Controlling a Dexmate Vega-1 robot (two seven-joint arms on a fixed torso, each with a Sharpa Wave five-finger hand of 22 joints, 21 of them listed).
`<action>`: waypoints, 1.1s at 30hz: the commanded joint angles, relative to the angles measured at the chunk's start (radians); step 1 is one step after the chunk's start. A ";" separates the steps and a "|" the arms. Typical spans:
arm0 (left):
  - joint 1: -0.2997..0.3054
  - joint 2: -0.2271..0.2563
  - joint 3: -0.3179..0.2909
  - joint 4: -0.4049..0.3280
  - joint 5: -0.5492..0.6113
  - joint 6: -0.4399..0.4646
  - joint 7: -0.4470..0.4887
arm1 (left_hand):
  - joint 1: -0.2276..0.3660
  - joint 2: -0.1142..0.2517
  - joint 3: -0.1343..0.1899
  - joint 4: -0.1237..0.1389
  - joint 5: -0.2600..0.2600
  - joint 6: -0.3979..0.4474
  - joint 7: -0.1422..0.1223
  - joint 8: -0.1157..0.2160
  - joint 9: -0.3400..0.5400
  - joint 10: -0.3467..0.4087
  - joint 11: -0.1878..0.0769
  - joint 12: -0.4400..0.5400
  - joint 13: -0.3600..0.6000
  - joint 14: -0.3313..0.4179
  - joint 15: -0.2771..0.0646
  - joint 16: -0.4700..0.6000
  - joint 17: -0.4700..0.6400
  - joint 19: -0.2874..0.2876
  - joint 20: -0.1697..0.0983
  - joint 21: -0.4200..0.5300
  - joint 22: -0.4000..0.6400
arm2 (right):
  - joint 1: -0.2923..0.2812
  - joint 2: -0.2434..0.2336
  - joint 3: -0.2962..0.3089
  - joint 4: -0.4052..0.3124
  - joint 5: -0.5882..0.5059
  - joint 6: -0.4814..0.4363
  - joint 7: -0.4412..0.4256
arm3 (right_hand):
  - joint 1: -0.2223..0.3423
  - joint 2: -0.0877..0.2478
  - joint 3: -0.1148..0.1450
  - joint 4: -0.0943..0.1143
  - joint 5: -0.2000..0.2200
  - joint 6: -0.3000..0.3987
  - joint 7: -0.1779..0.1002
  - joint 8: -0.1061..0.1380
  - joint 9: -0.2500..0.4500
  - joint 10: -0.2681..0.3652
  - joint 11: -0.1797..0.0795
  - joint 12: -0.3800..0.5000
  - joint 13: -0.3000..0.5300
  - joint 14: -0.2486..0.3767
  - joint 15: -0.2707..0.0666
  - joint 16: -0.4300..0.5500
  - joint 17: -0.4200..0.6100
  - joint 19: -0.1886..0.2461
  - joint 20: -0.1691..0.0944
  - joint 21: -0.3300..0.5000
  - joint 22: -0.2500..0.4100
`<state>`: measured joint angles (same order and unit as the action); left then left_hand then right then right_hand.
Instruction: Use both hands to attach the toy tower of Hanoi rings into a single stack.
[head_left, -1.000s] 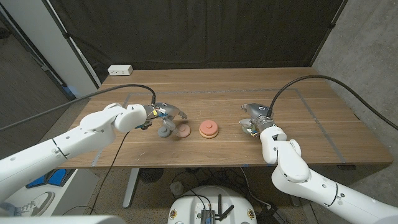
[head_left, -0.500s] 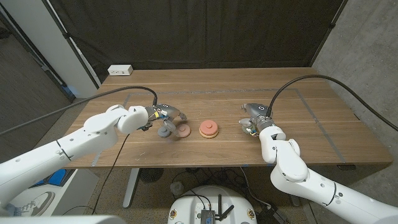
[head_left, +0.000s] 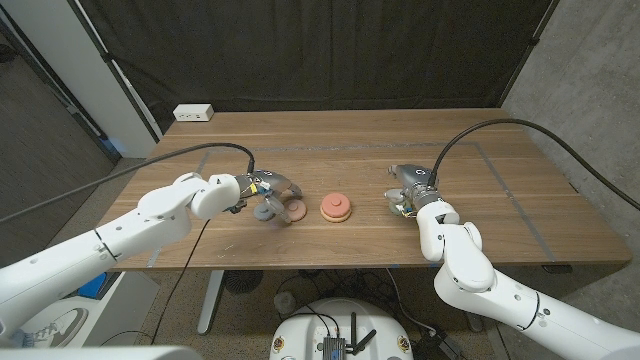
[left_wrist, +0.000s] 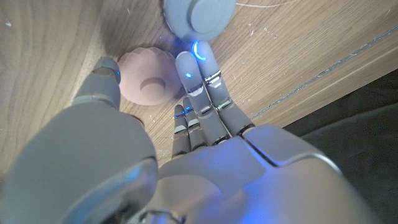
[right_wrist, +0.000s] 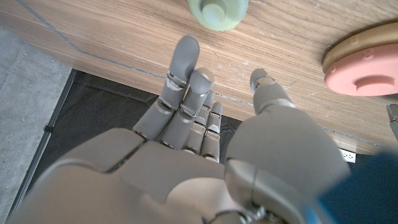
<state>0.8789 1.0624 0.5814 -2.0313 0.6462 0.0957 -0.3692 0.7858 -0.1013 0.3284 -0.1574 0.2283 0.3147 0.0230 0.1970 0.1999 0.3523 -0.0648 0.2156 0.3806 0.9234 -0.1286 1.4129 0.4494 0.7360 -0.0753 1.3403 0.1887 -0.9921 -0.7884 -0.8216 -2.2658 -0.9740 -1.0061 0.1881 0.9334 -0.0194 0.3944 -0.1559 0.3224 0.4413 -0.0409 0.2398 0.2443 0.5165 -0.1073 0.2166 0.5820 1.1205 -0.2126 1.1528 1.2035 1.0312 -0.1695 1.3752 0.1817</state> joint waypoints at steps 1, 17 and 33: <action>0.028 -0.010 0.005 0.012 0.042 -0.007 0.068 | 0.012 0.003 -0.004 0.001 -0.004 0.017 0.001 0.010 0.001 0.015 -0.005 0.008 0.001 0.007 -0.087 0.009 0.003 0.010 -0.099 0.004 0.002 | 0.005 0.001 0.004 0.005 -0.001 0.009 0.013 | 0.007 0.000 0.003 0.000 0.007 0.006 -0.002 0.000 0.001 0.004 0.003 -0.001 0.004 0.000 -0.008 -0.001 0.004 -0.004 -0.049 -0.005 0.002; 0.030 -0.029 0.021 0.034 0.077 0.004 0.078 | 0.014 0.008 -0.005 0.001 -0.003 0.035 -0.003 0.013 0.001 0.028 -0.011 0.012 0.001 0.014 -0.087 0.015 -0.001 0.016 -0.095 0.007 0.001 | 0.005 0.001 0.012 0.002 -0.005 0.008 0.027 | 0.005 0.002 0.003 0.000 0.008 0.006 0.000 -0.001 0.001 0.007 0.004 -0.001 0.006 0.000 -0.008 -0.001 0.004 -0.004 -0.049 -0.006 0.002; 0.053 -0.035 0.021 0.026 0.089 0.042 0.095 | 0.042 0.032 0.007 -0.005 0.003 0.126 -0.002 0.038 0.004 0.137 -0.036 0.051 0.009 0.036 -0.088 0.029 -0.009 0.035 -0.104 0.020 0.002 | -0.002 0.004 0.025 0.007 0.015 0.023 0.013 | -0.004 0.007 0.003 0.005 0.008 0.008 0.001 -0.003 0.001 0.010 0.009 -0.002 0.007 -0.003 -0.008 -0.008 -0.001 -0.004 -0.048 -0.006 0.002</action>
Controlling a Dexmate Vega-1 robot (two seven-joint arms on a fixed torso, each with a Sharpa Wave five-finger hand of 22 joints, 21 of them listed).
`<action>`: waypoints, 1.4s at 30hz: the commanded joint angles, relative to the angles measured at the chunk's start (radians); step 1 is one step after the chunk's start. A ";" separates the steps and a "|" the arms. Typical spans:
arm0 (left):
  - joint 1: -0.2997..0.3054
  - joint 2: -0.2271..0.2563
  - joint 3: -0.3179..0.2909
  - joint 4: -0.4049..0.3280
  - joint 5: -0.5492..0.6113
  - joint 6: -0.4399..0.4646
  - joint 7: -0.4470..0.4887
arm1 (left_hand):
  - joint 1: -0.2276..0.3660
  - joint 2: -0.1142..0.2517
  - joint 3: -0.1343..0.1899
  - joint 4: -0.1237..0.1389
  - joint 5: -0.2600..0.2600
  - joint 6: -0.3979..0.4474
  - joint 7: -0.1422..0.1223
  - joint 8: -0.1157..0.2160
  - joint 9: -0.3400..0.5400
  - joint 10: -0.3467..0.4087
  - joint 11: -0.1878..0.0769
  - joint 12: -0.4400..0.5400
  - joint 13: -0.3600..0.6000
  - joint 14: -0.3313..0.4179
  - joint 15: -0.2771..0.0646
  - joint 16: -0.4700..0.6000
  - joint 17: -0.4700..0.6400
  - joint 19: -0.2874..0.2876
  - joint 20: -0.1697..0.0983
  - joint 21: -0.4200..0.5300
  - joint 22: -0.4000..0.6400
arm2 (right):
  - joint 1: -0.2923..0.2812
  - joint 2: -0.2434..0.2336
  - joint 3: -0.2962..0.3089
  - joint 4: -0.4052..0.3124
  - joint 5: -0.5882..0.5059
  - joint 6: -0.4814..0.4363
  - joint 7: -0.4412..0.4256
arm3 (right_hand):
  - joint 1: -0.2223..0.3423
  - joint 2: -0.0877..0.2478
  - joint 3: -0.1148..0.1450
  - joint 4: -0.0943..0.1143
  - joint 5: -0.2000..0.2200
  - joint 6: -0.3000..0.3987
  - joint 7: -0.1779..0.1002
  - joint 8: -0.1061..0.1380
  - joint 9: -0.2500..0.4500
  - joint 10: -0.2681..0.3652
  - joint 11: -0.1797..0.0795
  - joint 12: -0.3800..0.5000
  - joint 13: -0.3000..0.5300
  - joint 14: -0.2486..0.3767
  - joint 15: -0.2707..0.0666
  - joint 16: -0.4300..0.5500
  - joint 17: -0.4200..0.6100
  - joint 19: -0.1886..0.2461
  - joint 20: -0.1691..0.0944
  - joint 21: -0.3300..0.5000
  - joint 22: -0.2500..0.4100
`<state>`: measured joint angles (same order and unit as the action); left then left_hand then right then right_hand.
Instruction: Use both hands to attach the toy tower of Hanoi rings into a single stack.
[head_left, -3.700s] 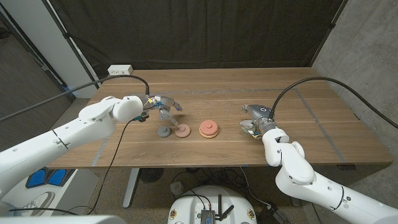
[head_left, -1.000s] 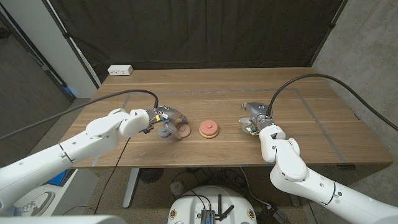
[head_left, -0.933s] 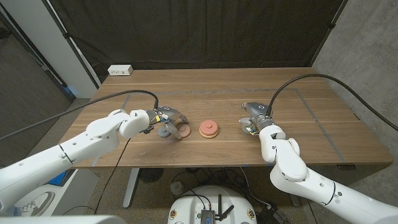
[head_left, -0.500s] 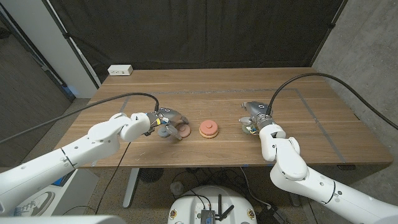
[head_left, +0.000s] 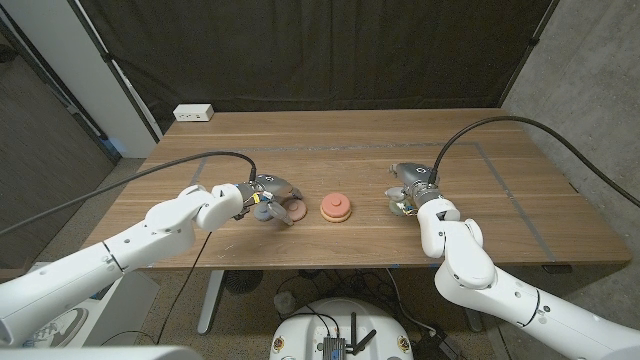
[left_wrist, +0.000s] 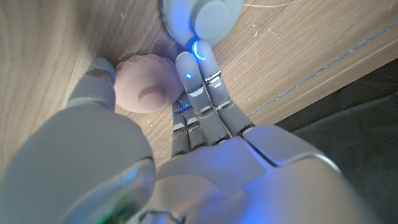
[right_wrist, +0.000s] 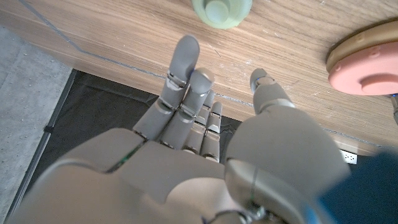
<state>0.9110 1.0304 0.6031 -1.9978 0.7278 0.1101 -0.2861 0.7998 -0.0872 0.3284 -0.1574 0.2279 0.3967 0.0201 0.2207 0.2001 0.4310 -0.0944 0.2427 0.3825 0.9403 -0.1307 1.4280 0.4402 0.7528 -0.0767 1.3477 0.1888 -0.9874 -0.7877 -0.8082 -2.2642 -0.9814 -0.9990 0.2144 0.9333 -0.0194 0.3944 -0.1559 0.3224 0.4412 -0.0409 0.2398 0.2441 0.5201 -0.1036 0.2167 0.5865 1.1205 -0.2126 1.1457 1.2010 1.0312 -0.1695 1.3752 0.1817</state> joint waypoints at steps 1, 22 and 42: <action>0.025 -0.003 -0.002 -0.011 0.006 0.033 0.015 | 0.036 0.025 0.011 -0.005 0.006 0.064 -0.001 0.019 0.005 0.085 -0.007 0.033 0.011 0.022 -0.086 0.017 -0.001 0.018 -0.105 0.016 0.003 | -0.008 0.006 0.014 0.008 0.030 0.020 -0.020 | -0.004 0.008 0.003 0.005 0.009 0.008 0.002 -0.003 0.002 0.006 0.004 -0.002 0.003 -0.001 -0.008 0.001 0.003 -0.004 -0.048 -0.006 0.002; 0.037 -0.008 -0.011 -0.035 -0.022 0.083 0.030 | 0.100 0.060 0.042 -0.014 0.019 0.171 -0.012 0.042 0.015 0.216 -0.045 0.076 0.039 0.055 -0.087 0.044 0.004 0.039 -0.121 0.044 0.004 | -0.004 -0.007 0.017 0.015 0.108 0.034 -0.100 | -0.012 0.012 0.005 0.005 0.010 0.015 0.003 -0.002 0.002 0.008 0.005 -0.004 0.005 0.002 -0.008 0.002 0.008 -0.003 -0.048 -0.008 0.001; -0.001 -0.001 -0.021 -0.058 -0.043 0.078 -0.010 | 0.116 0.068 0.050 -0.011 0.023 0.210 -0.001 0.045 0.018 0.252 -0.033 0.083 0.053 0.053 -0.088 0.046 0.001 0.036 -0.120 0.055 0.004 | 0.007 -0.025 -0.010 -0.016 0.089 -0.017 -0.081 | -0.017 0.012 0.008 0.002 0.011 0.037 0.001 0.011 0.018 0.009 0.004 -0.005 0.007 -0.002 -0.008 -0.001 0.007 -0.003 -0.048 -0.009 0.002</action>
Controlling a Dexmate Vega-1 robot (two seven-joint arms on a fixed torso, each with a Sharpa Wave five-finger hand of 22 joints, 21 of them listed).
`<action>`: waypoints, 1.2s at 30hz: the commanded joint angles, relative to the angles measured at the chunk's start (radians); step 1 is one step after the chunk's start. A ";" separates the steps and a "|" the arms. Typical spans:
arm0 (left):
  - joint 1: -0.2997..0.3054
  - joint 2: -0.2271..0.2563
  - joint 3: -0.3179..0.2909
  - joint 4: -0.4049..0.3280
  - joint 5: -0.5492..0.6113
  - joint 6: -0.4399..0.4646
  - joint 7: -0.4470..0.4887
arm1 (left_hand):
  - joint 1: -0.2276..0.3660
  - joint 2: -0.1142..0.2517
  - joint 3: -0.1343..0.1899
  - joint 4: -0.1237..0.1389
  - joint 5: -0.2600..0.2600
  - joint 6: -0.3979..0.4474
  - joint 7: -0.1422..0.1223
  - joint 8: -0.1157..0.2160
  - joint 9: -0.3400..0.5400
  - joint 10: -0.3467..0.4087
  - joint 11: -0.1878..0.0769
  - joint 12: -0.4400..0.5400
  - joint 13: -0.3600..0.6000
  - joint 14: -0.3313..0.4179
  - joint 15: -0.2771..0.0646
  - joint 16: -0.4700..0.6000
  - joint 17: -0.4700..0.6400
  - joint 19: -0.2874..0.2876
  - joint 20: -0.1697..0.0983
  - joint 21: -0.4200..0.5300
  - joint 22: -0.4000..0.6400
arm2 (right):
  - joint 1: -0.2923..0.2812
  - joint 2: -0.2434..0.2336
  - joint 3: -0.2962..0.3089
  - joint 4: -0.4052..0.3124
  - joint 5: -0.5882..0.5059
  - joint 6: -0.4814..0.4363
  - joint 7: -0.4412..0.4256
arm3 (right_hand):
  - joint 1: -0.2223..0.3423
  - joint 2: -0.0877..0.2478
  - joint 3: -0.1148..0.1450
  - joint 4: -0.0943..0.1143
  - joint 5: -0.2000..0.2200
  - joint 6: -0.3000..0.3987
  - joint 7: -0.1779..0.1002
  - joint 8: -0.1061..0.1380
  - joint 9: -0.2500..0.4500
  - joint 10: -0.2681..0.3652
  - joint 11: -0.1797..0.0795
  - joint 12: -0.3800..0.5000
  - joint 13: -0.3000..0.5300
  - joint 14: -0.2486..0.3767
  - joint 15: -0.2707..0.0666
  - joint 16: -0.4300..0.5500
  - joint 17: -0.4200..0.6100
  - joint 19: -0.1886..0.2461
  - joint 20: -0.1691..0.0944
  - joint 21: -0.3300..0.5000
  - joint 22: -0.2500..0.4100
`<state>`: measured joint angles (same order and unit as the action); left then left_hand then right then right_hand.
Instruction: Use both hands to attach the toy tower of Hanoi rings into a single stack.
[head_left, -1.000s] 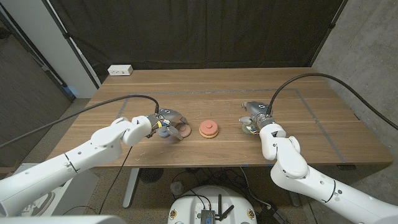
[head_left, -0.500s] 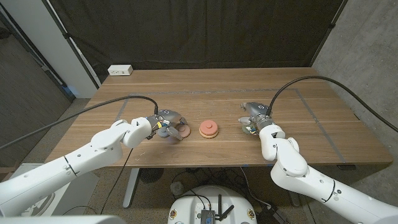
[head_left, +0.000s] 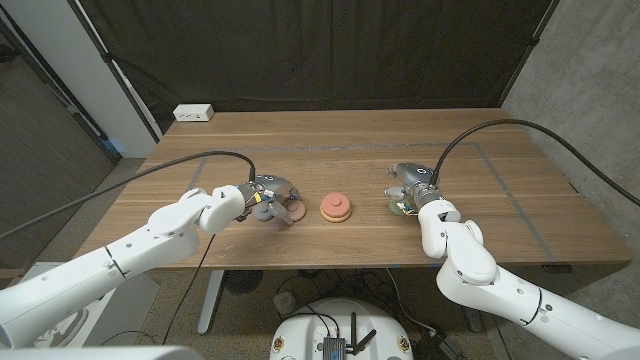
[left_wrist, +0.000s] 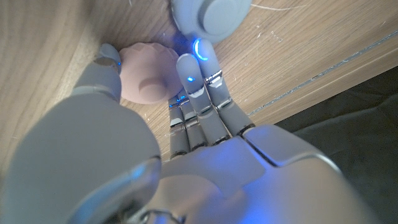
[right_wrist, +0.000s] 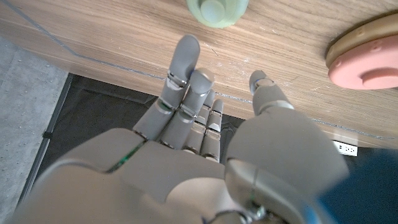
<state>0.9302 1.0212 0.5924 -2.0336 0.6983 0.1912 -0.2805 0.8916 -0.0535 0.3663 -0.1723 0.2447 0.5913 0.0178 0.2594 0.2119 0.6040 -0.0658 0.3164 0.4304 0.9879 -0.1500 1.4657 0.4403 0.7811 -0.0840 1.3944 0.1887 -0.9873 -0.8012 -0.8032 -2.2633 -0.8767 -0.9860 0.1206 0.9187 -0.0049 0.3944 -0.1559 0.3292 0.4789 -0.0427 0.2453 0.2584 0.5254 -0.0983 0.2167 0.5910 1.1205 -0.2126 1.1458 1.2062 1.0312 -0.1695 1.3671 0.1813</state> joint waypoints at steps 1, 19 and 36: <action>-0.022 0.010 -0.015 -0.025 -0.022 -0.005 -0.020 | 0.025 0.034 0.012 0.004 0.006 0.016 0.001 0.006 0.006 0.080 -0.063 0.009 0.006 0.007 -0.068 0.009 0.001 0.008 -0.112 0.008 0.004 | 0.006 -0.012 -0.016 -0.021 -0.019 -0.031 0.011 | -0.002 -0.003 0.009 0.001 0.005 -0.001 0.004 0.005 0.004 0.003 -0.001 -0.005 0.003 0.000 -0.009 0.001 0.004 -0.002 -0.048 -0.001 0.002; -0.026 0.049 -0.064 -0.073 -0.102 0.001 -0.070 | 0.018 0.031 0.011 0.009 0.010 0.031 -0.001 -0.001 0.008 0.094 -0.060 0.005 0.017 0.010 -0.068 0.014 0.002 0.008 -0.112 0.012 0.000 | 0.007 -0.017 -0.019 -0.042 -0.042 -0.051 0.027 | -0.002 -0.001 0.012 -0.001 0.006 0.000 0.001 0.007 0.013 0.006 -0.002 -0.006 0.004 0.001 -0.009 0.002 0.004 -0.001 -0.049 -0.001 0.003; -0.039 0.066 -0.088 -0.104 -0.133 -0.010 -0.074 | 0.010 0.031 0.011 0.012 0.013 0.038 -0.002 -0.006 0.010 0.105 -0.064 0.003 0.025 0.005 -0.068 0.012 -0.001 0.005 -0.112 0.013 -0.001 | -0.001 -0.023 -0.011 -0.054 -0.048 -0.068 0.041 | -0.004 0.000 0.015 -0.001 0.008 0.007 0.002 0.009 0.017 0.011 -0.002 -0.006 0.003 0.006 -0.008 0.008 0.008 0.003 -0.049 -0.001 0.003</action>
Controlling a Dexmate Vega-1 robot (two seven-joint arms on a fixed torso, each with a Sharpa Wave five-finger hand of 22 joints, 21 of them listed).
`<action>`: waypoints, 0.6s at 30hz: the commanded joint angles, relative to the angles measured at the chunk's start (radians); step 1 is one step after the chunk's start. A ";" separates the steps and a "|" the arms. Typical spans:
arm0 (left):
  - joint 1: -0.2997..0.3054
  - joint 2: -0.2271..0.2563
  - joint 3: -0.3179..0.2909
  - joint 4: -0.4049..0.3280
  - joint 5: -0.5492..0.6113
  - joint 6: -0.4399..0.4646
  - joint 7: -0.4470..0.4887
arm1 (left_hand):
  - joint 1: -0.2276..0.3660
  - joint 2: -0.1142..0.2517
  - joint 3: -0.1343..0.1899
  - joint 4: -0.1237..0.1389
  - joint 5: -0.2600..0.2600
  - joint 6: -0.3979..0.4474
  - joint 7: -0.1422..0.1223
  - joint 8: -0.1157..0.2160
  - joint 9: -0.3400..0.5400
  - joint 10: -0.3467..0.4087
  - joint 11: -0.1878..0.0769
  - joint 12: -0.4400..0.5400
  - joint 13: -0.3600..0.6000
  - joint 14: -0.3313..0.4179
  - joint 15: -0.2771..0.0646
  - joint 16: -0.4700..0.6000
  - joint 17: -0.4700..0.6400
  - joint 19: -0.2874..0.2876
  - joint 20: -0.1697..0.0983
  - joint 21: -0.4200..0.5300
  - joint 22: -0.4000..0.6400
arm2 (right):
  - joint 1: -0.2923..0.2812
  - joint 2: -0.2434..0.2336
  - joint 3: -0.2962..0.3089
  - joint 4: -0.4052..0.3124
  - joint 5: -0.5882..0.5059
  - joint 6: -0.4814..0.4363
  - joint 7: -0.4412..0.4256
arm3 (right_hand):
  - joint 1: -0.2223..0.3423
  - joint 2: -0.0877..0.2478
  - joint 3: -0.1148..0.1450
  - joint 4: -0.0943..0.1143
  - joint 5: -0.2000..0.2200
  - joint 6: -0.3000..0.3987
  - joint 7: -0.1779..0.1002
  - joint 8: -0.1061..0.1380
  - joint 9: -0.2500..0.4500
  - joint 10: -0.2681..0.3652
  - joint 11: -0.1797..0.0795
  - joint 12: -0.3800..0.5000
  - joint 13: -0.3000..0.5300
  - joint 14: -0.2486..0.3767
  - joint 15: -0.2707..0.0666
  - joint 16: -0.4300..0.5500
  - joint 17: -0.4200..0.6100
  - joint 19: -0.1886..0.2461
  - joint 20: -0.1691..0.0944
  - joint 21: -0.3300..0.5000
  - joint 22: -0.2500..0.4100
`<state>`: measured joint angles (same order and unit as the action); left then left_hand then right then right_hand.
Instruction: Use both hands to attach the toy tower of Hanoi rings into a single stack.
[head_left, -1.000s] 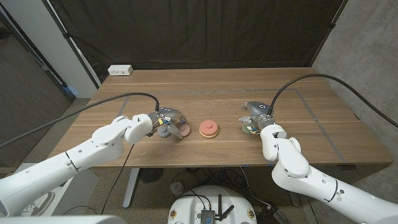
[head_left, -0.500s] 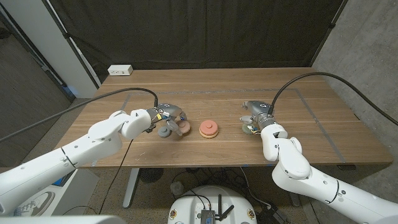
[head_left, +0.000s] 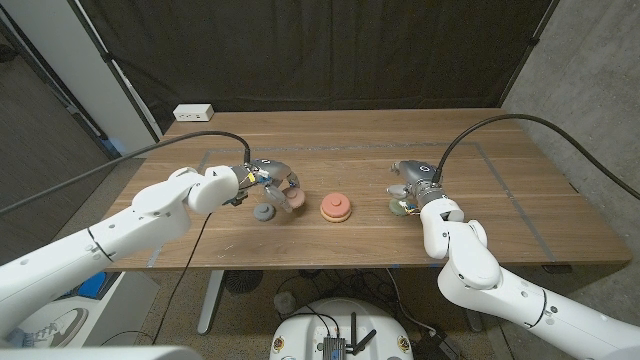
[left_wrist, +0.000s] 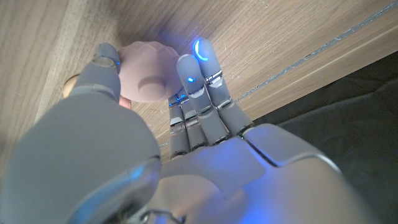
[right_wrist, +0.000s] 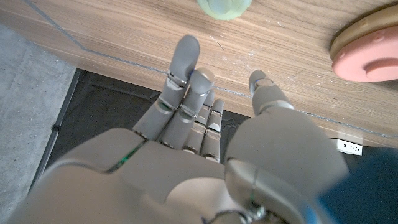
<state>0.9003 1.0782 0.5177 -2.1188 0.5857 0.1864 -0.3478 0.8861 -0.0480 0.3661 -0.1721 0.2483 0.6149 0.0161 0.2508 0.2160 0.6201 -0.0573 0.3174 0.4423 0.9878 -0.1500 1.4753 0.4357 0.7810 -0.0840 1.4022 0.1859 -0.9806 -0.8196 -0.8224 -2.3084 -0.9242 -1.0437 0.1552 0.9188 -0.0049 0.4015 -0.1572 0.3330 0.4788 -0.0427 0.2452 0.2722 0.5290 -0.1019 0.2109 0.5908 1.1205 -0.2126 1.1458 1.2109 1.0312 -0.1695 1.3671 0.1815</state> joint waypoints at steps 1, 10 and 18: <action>-0.013 0.007 -0.012 -0.017 -0.022 -0.012 -0.005 | 0.016 0.026 0.012 0.012 0.009 0.015 -0.001 0.002 0.006 0.089 -0.072 0.002 0.014 0.005 -0.068 0.003 0.003 0.005 -0.113 0.005 0.002 | -0.012 -0.007 0.014 -0.011 0.006 -0.007 0.003 | -0.004 0.001 0.008 0.000 0.004 0.007 0.003 0.009 0.004 0.008 0.003 0.000 0.003 0.005 -0.008 0.007 0.003 0.003 -0.049 -0.001 0.002; -0.035 -0.010 0.003 -0.003 -0.022 -0.059 -0.001 | 0.004 0.023 0.009 0.015 0.010 0.022 -0.006 -0.001 0.007 0.091 -0.078 -0.003 0.019 0.005 -0.068 0.005 0.005 0.004 -0.114 0.004 0.001 | -0.024 -0.011 0.027 -0.020 0.030 -0.007 -0.018 | -0.003 0.002 0.010 -0.001 0.006 0.009 0.007 0.008 0.004 0.014 0.003 0.001 0.003 0.008 -0.009 0.010 0.002 0.009 -0.049 0.001 0.003; -0.056 -0.033 0.018 0.005 -0.004 -0.071 -0.007 | -0.010 0.021 0.005 0.019 0.009 0.025 -0.010 -0.003 0.007 0.096 -0.082 -0.004 0.022 0.002 -0.068 0.005 0.004 0.004 -0.114 0.002 0.000 | -0.027 -0.019 0.025 -0.025 0.039 -0.015 -0.025 | -0.004 0.001 0.012 -0.001 0.007 -0.002 0.001 0.002 0.004 0.019 -0.004 0.002 0.004 0.013 -0.008 0.016 0.007 0.012 -0.049 0.002 0.004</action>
<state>0.8715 1.0710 0.5173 -2.1258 0.5672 0.1435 -0.3495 0.8768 -0.0387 0.3633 -0.1693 0.2517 0.6227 0.0185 0.2430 0.2173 0.6275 -0.0540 0.3113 0.4485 0.9878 -0.1500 1.4752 0.4385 0.7810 -0.0840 1.4022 0.1861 -1.0010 -0.8292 -0.8006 -2.3249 -0.9018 -1.0520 0.1416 0.9188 -0.0050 0.4043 -0.1600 0.3329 0.4838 -0.0376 0.2452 0.2721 0.5417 -0.1002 0.2111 0.5907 1.1279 -0.2127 1.1557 1.2158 1.0312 -0.1695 1.3671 0.1838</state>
